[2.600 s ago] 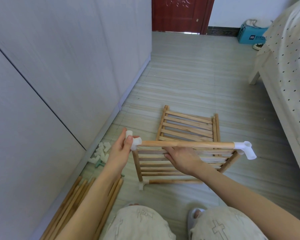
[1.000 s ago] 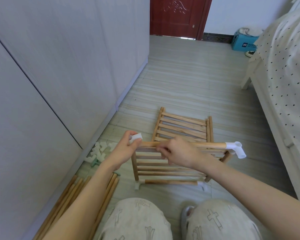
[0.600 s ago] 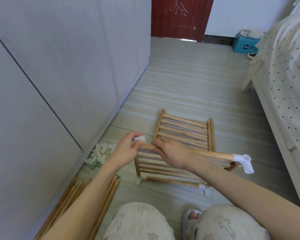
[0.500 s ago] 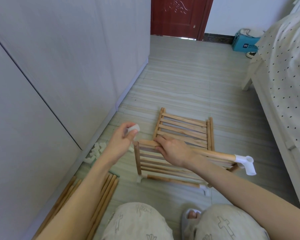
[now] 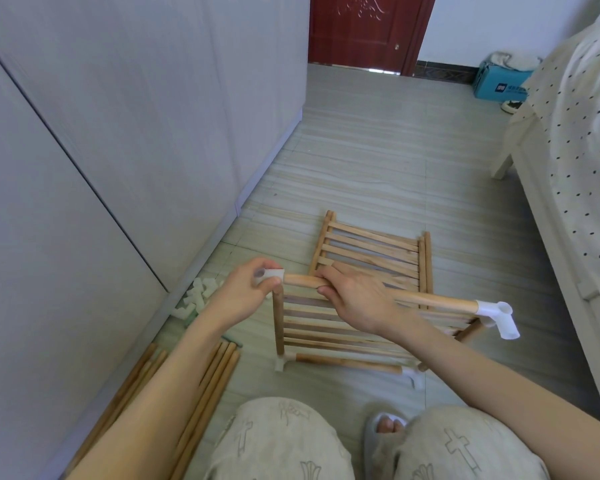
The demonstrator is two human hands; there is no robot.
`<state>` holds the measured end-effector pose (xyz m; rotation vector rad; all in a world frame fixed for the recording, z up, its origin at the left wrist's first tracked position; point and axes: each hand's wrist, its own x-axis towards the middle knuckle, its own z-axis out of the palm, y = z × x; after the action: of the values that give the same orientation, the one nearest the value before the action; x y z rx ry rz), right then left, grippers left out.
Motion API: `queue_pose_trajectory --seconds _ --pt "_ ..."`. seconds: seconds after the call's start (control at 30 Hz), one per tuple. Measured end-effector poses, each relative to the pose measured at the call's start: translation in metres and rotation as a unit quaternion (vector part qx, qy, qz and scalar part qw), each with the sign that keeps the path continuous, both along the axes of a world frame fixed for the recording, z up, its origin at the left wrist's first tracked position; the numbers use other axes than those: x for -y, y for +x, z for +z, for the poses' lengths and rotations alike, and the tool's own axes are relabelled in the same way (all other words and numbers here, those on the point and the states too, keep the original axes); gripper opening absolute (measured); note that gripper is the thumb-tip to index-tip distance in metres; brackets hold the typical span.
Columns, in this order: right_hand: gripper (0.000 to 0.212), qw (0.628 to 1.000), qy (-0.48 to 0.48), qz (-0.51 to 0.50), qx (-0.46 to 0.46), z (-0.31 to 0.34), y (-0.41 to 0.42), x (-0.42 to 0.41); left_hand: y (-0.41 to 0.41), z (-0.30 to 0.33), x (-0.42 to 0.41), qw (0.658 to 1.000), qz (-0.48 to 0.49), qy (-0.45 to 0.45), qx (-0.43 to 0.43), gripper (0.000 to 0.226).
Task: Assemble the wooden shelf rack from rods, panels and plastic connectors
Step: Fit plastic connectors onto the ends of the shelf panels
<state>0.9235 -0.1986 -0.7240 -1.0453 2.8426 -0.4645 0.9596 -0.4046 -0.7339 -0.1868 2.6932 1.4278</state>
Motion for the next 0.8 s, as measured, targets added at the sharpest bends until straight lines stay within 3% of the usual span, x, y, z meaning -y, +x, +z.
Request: queue_pose_trajectory --seconds 0.37,0.63,0.8 --pt "0.029 1.0 -0.013 0.009 -0.006 -0.001 0.003 0.0 0.005 0.013 -0.002 0.994 -0.039 -0.101 -0.008 0.021" --pt "0.028 0.999 -0.033 -0.009 0.018 0.002 0.004 -0.003 0.009 0.011 -0.028 0.997 -0.026 -0.045 -0.048 0.018" --pt "0.027 0.998 -0.047 -0.021 -0.024 0.004 0.006 -0.009 0.003 0.019 -0.038 0.999 -0.014 -0.001 -0.043 0.012"
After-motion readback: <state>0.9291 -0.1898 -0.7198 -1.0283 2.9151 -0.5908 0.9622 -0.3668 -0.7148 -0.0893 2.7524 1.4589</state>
